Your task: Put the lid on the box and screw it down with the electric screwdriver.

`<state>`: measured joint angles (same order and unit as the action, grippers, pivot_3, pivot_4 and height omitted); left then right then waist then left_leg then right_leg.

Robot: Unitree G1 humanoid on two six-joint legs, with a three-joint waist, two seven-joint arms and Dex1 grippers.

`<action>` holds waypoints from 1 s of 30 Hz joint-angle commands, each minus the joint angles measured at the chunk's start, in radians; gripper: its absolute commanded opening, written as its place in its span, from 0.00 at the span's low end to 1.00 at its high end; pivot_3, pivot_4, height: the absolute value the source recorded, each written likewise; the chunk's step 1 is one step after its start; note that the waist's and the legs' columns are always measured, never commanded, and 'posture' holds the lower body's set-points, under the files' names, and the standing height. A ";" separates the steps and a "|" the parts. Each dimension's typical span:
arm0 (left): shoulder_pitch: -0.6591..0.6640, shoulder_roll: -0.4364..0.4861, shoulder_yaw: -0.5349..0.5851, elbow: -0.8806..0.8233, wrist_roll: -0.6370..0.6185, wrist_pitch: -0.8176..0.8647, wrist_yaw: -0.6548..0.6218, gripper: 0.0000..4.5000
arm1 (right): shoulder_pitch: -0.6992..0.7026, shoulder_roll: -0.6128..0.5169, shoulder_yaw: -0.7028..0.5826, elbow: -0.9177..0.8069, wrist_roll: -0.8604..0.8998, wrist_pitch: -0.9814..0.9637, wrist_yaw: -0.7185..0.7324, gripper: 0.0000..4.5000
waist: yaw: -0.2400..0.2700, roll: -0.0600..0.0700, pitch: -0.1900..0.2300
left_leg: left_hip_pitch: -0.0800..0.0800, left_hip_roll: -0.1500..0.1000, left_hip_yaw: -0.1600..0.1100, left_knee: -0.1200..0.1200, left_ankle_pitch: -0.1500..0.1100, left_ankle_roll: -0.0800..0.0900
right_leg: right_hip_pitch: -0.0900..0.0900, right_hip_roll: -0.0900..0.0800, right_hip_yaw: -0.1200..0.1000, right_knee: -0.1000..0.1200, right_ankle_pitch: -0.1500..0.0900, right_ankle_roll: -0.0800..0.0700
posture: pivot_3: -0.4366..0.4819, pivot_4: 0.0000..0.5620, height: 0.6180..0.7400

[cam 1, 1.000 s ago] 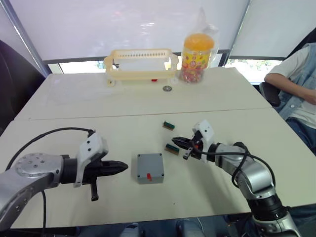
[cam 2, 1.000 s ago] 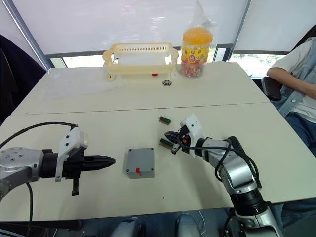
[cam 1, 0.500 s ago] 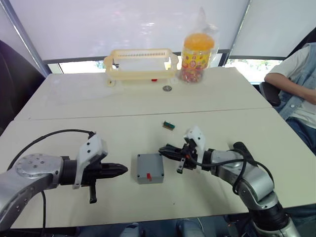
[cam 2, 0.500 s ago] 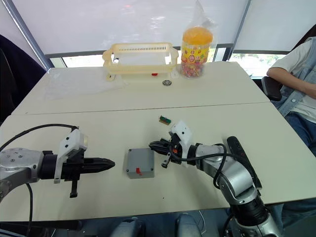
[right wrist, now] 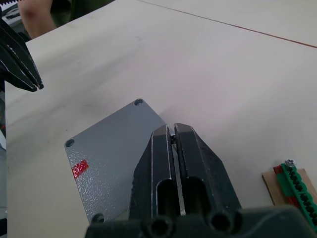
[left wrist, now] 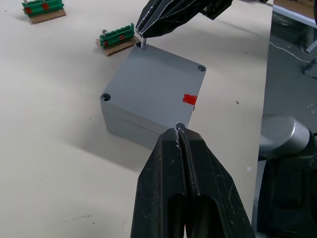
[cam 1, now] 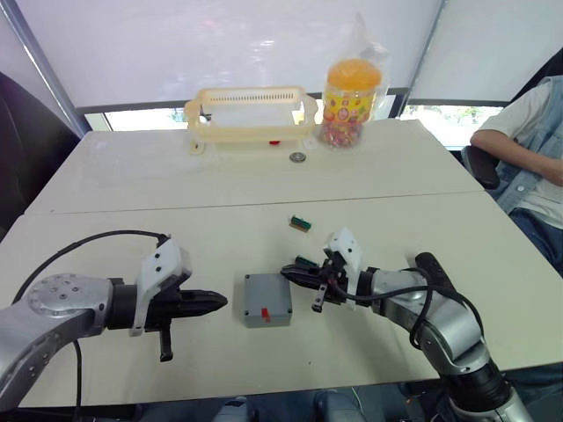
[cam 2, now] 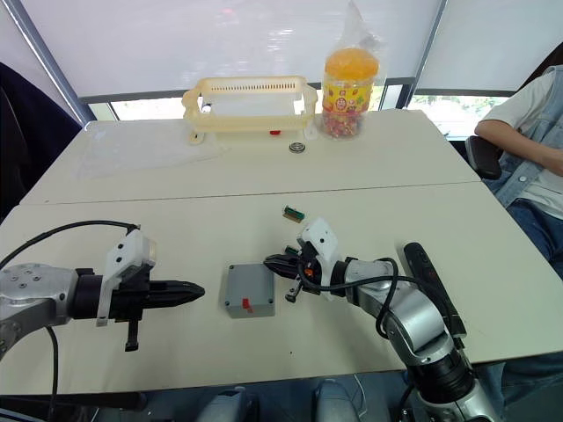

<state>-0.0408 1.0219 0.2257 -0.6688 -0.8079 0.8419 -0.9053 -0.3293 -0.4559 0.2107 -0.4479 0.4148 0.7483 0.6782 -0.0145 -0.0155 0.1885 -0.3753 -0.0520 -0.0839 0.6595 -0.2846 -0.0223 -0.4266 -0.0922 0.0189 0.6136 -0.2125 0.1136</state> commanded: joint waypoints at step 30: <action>0.015 -0.002 0.014 -0.007 0.028 -0.030 0.001 0.00 | -0.009 -0.005 0.006 0.027 -0.018 -0.040 0.016 0.01 | 0.000 0.000 0.000 | 0.000 0.000 0.000 0.000 0.000 0.000 | 0.000 0.000 0.000 0.000 0.000 0.000 | 0.48 0.27 1.00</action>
<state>-0.0309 1.0198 0.2224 -0.6686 -0.7850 0.8354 -0.9027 -0.3372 -0.4611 0.2150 -0.4083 0.3966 0.7265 0.6908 -0.0144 -0.0156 0.1886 -0.3754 -0.0520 -0.0839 0.6594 -0.2846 -0.0223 -0.4267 -0.0921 0.0188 0.6135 -0.2125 0.1136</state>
